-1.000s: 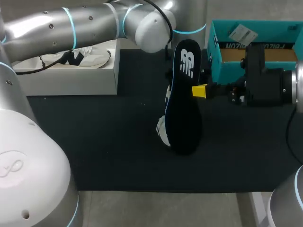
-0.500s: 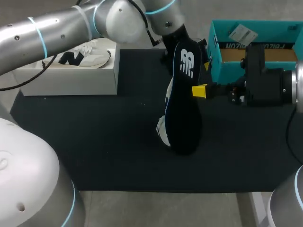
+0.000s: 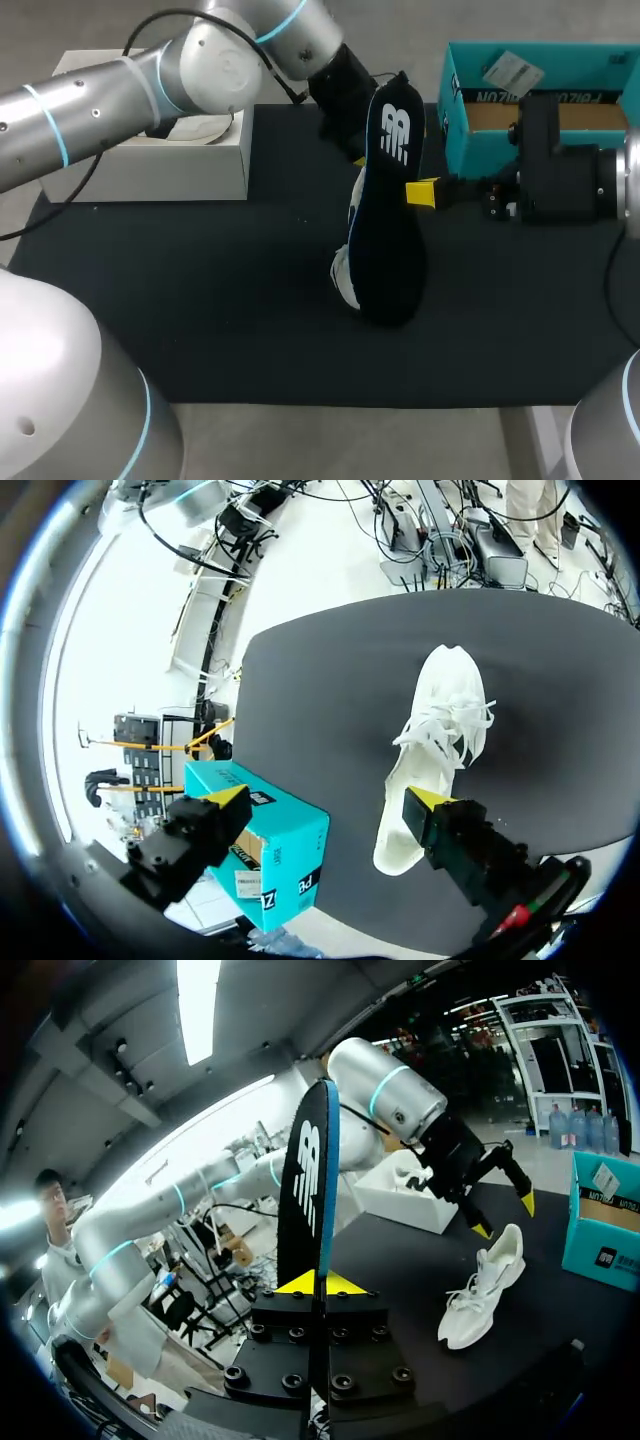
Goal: Take the shoe out of the shoebox, open the shoe tongue, remove and reinsert the insole, then place the shoe into the shoebox
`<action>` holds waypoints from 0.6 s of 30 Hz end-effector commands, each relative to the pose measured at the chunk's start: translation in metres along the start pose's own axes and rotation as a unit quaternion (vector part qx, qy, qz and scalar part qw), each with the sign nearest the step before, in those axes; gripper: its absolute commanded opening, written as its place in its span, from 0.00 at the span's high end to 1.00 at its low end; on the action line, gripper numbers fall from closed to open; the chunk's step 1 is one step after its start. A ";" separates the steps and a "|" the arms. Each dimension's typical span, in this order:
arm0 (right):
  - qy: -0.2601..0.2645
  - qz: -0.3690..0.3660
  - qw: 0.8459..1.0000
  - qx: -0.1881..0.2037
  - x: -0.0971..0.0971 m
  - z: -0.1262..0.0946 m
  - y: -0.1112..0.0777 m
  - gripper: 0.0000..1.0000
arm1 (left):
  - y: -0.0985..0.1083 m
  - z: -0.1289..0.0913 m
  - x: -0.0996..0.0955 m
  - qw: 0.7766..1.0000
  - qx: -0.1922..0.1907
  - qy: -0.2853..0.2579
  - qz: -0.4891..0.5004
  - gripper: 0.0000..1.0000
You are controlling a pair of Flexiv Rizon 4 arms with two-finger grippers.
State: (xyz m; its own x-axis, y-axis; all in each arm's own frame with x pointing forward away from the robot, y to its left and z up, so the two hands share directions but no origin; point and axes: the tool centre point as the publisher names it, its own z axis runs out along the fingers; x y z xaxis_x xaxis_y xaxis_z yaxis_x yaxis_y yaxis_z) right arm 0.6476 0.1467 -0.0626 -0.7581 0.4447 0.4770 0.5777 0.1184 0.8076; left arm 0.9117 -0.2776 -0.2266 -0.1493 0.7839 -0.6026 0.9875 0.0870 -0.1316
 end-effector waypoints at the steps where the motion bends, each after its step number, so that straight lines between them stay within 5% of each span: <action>1: -0.002 0.001 1.000 -0.001 0.001 0.001 -0.002 1.00 | -0.002 0.021 0.004 0.993 -0.014 -0.116 -0.008 0.00; 8: -0.011 0.004 1.000 -0.029 -0.019 -0.004 0.016 1.00 | 0.007 -0.011 -0.023 0.973 -0.028 -0.227 -0.024 0.00; 18: 0.038 0.086 0.994 -0.046 -0.074 -0.019 0.050 1.00 | -0.006 -0.053 -0.042 0.969 0.012 -0.246 -0.009 0.00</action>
State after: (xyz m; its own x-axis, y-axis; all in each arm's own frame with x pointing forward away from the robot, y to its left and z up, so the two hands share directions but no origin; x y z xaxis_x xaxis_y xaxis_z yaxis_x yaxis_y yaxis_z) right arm 0.7000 0.1050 -0.0472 -0.6904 0.4333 0.5793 0.6219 -0.0534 0.7812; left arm 0.9180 -0.2906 -0.1643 -0.1873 0.4234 -0.8864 0.9822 0.0948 -0.1622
